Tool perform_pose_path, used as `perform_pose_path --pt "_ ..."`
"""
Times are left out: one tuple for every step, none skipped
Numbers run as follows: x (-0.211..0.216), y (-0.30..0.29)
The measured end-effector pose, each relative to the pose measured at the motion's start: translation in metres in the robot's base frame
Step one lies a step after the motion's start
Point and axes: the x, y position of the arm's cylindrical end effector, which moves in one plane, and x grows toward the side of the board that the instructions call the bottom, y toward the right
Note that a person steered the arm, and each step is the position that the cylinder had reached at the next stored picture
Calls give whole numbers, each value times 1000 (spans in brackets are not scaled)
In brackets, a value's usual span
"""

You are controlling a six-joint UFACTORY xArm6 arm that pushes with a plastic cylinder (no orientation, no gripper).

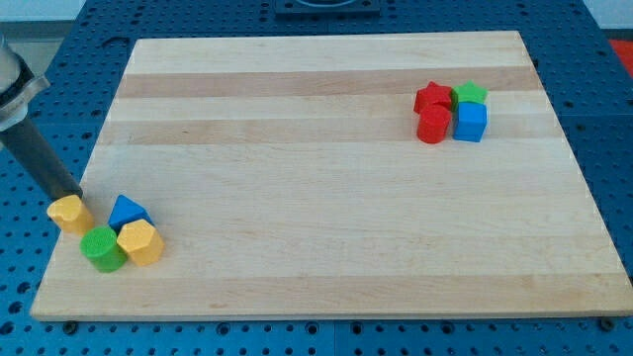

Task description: Point your arm towards bottom center

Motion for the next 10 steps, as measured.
perform_pose_path --pt "7 0" --pt "7 3" --pt "-17 20" --pt "-27 77" --pt "-15 161" --pt "16 202" --pt "53 201" --pt "79 176" --pt "88 151" --pt "88 144"
